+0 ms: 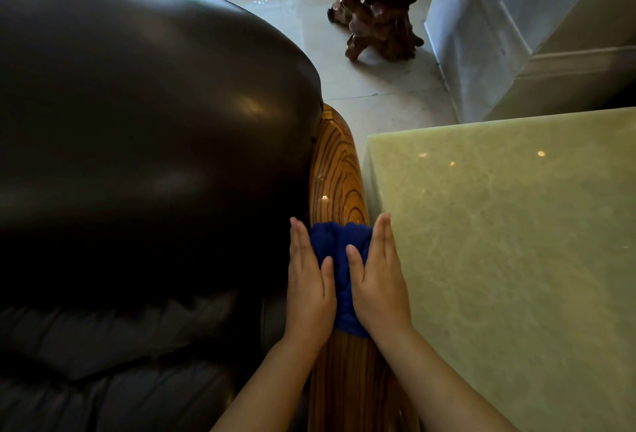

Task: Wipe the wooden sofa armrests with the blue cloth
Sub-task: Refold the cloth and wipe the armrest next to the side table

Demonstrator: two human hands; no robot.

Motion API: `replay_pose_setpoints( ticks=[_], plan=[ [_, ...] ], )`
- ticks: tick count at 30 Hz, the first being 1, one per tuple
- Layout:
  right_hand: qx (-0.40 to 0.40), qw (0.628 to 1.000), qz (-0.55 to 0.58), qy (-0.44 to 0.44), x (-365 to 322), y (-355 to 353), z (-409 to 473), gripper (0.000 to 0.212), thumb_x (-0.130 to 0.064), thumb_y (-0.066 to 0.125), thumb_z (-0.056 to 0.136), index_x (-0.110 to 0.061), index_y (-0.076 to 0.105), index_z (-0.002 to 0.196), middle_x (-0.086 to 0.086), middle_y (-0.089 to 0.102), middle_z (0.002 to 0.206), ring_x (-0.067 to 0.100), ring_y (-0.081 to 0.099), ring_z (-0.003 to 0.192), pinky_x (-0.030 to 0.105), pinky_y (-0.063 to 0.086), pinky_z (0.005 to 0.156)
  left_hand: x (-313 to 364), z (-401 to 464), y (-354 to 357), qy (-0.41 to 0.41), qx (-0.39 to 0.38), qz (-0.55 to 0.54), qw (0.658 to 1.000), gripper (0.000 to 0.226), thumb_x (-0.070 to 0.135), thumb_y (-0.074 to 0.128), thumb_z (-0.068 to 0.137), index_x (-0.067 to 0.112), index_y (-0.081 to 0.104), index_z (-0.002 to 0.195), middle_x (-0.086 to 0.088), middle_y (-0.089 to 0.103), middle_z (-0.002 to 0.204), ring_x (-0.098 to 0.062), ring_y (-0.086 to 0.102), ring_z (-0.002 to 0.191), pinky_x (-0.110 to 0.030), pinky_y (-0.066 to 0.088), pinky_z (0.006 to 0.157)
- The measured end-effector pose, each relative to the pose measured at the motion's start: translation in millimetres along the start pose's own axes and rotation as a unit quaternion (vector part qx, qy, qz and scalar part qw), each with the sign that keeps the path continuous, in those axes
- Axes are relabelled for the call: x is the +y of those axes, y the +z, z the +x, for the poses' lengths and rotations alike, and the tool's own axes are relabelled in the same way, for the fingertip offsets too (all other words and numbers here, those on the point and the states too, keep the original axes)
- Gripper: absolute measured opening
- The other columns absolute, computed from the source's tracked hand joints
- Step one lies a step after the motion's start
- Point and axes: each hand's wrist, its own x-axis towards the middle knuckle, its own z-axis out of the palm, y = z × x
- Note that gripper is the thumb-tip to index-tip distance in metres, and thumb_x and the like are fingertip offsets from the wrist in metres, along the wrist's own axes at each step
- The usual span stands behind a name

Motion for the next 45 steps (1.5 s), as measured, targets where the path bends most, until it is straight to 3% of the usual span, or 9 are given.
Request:
replay_pose_setpoints(
  ticks=[5,14,24,33,35,36,39,41,45],
  plan=[
    [-0.004,1.000,0.014,-0.010,1,0,1,0.071,-0.061,0.006,0.081,-0.024,-0.017,0.137,-0.011,-0.014,0.149,0.004,-0.004,0.141,0.018,0.008,0.112,-3,6,-6,0.048,-0.040,0.031,0.998,0.060,0.040,0.024,0.093,0.042,-0.017,0.136,0.031,-0.026,0.145,0.006,-0.013,0.139,-0.005,-0.006,0.109],
    [-0.013,0.996,0.082,-0.026,0,-3,0,0.062,-0.061,0.010,0.084,-0.039,-0.018,0.134,-0.018,-0.014,0.150,-0.002,-0.008,0.141,0.002,-0.004,0.105,3,27,-17,0.136,-0.107,0.226,0.959,0.061,0.045,0.011,0.090,0.047,-0.036,0.128,0.024,-0.041,0.139,-0.001,-0.030,0.136,-0.029,-0.012,0.113],
    [-0.003,0.984,0.178,0.001,-2,-4,1,0.066,-0.064,0.016,0.082,-0.039,-0.018,0.134,-0.020,-0.017,0.149,-0.007,-0.009,0.139,0.002,-0.001,0.106,13,53,-21,0.253,-0.167,0.352,0.885,0.054,0.036,0.012,0.094,0.028,-0.014,0.141,0.008,-0.017,0.152,-0.006,-0.021,0.140,-0.034,-0.015,0.114],
    [0.039,0.956,0.286,0.049,-4,-1,13,0.073,-0.061,0.017,0.085,-0.031,-0.020,0.140,-0.011,-0.016,0.155,-0.003,-0.009,0.139,0.020,0.002,0.113,29,101,-5,0.364,-0.220,0.402,0.811,0.055,0.036,0.016,0.094,0.019,0.007,0.146,0.000,0.010,0.157,-0.012,0.004,0.144,-0.035,-0.001,0.116],
    [0.050,0.939,0.333,0.066,-3,-4,15,0.071,-0.055,0.018,0.086,-0.030,-0.019,0.140,-0.010,-0.015,0.155,-0.004,-0.007,0.137,0.023,0.004,0.114,45,106,2,0.319,-0.239,0.362,0.843,0.053,0.032,0.022,0.096,0.017,0.012,0.146,-0.003,0.018,0.156,-0.014,0.012,0.143,-0.034,0.007,0.116],
    [0.054,0.932,0.351,0.074,-4,-5,16,0.071,-0.054,0.019,0.086,-0.029,-0.019,0.141,-0.010,-0.014,0.155,-0.004,-0.005,0.137,0.024,0.005,0.115,56,108,2,0.254,-0.237,0.275,0.897,0.052,0.027,0.027,0.097,0.017,0.015,0.146,-0.005,0.023,0.155,-0.016,0.017,0.142,-0.035,0.014,0.115],
    [0.080,0.922,0.368,0.088,-6,-7,13,0.062,-0.039,0.021,0.093,-0.032,-0.018,0.141,-0.007,-0.010,0.157,0.003,-0.001,0.140,0.025,0.008,0.112,76,107,-14,0.141,-0.102,0.008,0.985,0.054,0.007,0.038,0.093,0.013,0.020,0.144,-0.007,0.025,0.154,-0.016,0.016,0.143,-0.029,0.017,0.116],
    [0.084,0.925,0.358,0.091,-7,-8,12,0.060,-0.016,0.025,0.097,-0.028,-0.013,0.143,-0.003,-0.007,0.157,0.005,-0.001,0.141,0.026,0.007,0.115,63,100,-36,0.231,-0.064,0.092,0.966,0.056,0.007,0.043,0.092,0.016,0.023,0.144,-0.001,0.024,0.154,-0.009,0.012,0.143,-0.025,0.012,0.117],
    [0.067,0.960,0.260,0.082,-1,-9,9,0.062,-0.004,0.035,0.093,-0.017,0.005,0.146,-0.001,0.001,0.157,-0.003,0.000,0.135,0.016,0.003,0.110,35,87,-57,0.288,-0.228,0.305,0.879,0.056,0.023,0.047,0.093,0.020,0.022,0.144,0.003,0.020,0.155,-0.005,0.010,0.141,-0.024,0.008,0.117]
  ],
)
